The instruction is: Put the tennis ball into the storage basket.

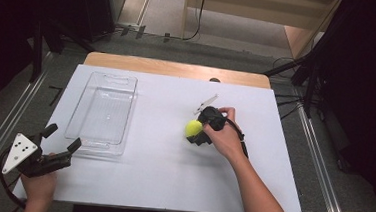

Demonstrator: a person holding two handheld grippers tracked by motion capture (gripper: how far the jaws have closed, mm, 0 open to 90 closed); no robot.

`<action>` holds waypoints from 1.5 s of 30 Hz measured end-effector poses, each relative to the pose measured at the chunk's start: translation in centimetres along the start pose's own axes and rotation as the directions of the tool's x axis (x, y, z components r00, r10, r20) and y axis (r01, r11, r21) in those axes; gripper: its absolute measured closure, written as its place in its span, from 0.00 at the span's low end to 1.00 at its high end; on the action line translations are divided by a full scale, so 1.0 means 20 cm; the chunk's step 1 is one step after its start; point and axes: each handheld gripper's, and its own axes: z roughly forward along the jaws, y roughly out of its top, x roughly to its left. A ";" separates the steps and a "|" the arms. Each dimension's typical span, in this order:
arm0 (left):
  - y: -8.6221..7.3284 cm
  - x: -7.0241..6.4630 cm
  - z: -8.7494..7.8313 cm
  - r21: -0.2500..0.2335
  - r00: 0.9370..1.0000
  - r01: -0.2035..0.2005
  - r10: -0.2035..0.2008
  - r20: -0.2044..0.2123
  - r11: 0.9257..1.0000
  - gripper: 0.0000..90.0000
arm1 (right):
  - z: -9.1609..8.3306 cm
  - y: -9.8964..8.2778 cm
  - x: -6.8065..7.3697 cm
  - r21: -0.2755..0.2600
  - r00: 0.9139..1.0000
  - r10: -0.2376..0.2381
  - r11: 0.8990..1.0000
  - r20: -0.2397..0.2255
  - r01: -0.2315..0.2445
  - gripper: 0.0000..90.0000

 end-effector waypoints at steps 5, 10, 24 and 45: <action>0.00 0.00 0.00 0.000 1.000 -0.001 0.001 0.000 1.000 0.12 | 0.02 0.01 -0.01 0.020 1.000 -0.005 1.000 -0.011 0.005 0.00; 0.00 0.00 0.00 -0.001 1.000 -0.001 0.001 0.000 1.000 0.12 | 0.04 0.02 0.00 0.037 1.000 0.000 0.999 -0.019 0.001 0.00; 0.00 0.00 0.00 0.000 1.000 -0.001 0.001 0.001 1.000 0.12 | 0.06 0.03 0.00 0.054 1.000 0.009 0.999 -0.019 -0.008 0.16; 0.00 0.00 0.00 0.001 1.000 0.001 -0.001 0.003 1.000 0.12 | 0.05 0.03 -0.02 0.060 1.000 0.006 0.998 -0.027 -0.005 0.26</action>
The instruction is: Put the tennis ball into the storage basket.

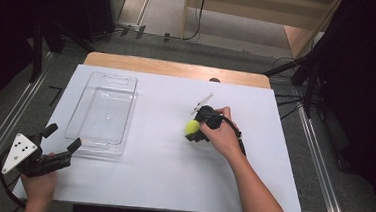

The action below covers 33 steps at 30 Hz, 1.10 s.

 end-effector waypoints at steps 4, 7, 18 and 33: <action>0.00 0.00 0.00 0.000 1.000 0.000 0.000 -0.001 1.000 0.12 | -0.02 0.01 0.00 -0.002 1.000 -0.021 1.000 0.001 0.021 0.26; 0.00 0.00 0.00 -0.001 1.000 0.000 0.000 0.000 1.000 0.12 | -0.03 0.03 0.01 -0.003 1.000 -0.025 1.000 0.001 0.025 0.26; 0.00 0.00 0.00 -0.003 1.000 0.003 -0.003 0.002 1.000 0.12 | -0.05 0.09 0.04 -0.018 0.999 -0.045 0.999 -0.007 0.045 0.26; 0.00 0.00 0.00 0.000 1.000 0.002 -0.002 0.001 1.000 0.12 | -0.07 0.18 0.08 -0.025 0.997 -0.080 0.996 -0.015 0.080 0.26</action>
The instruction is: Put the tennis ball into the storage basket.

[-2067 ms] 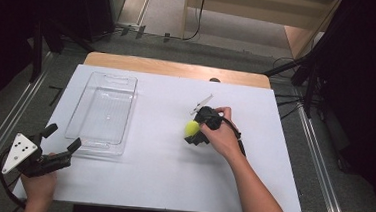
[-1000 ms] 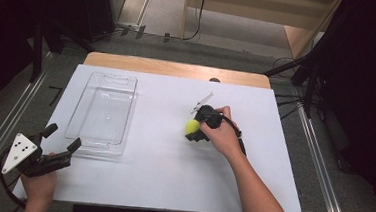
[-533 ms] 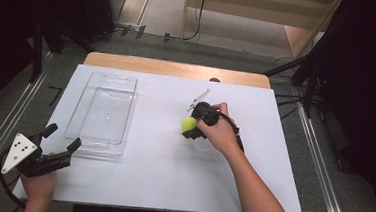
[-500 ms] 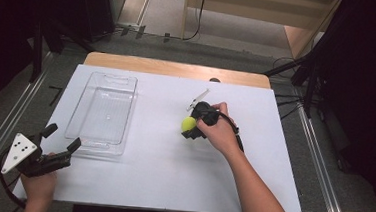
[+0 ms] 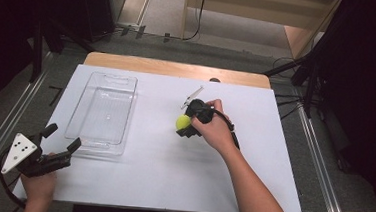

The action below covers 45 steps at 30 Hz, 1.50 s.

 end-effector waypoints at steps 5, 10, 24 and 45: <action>0.00 0.00 0.00 -0.002 1.000 0.000 0.000 0.002 1.000 0.12 | 0.00 0.03 0.01 -0.001 1.000 -0.021 1.000 -0.004 0.021 0.26; 0.00 0.00 0.00 -0.002 1.000 0.000 0.000 0.003 1.000 0.12 | -0.01 0.07 0.02 -0.004 1.000 -0.022 1.000 -0.006 0.022 0.26; 0.00 0.00 0.00 -0.002 1.000 -0.001 0.001 0.003 1.000 0.12 | 0.01 0.18 0.07 -0.014 0.998 -0.063 0.998 -0.026 0.062 0.26; 0.00 0.00 0.00 -0.004 1.000 0.002 -0.002 0.005 1.000 0.12 | 0.02 0.32 0.13 -0.030 0.993 -0.106 0.994 -0.049 0.105 0.26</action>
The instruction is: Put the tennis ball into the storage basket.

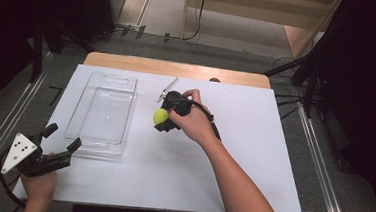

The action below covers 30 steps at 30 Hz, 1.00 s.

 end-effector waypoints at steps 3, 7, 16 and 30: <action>0.00 0.00 0.00 -0.002 1.000 0.002 -0.002 0.001 1.000 0.12 | 0.01 0.03 0.01 -0.007 1.000 -0.007 1.000 0.001 0.007 0.26; 0.00 0.00 0.00 -0.001 1.000 0.002 -0.002 0.002 1.000 0.12 | 0.01 0.06 0.02 -0.014 1.000 -0.018 1.000 -0.005 0.017 0.26; 0.00 0.00 0.00 -0.001 1.000 0.001 -0.001 0.002 1.000 0.12 | 0.02 0.13 0.05 -0.022 0.999 -0.042 0.999 -0.011 0.041 0.26; 0.00 0.00 0.00 -0.002 1.000 0.004 -0.004 0.001 1.000 0.12 | 0.01 0.22 0.09 -0.040 0.998 -0.062 0.997 -0.030 0.061 0.26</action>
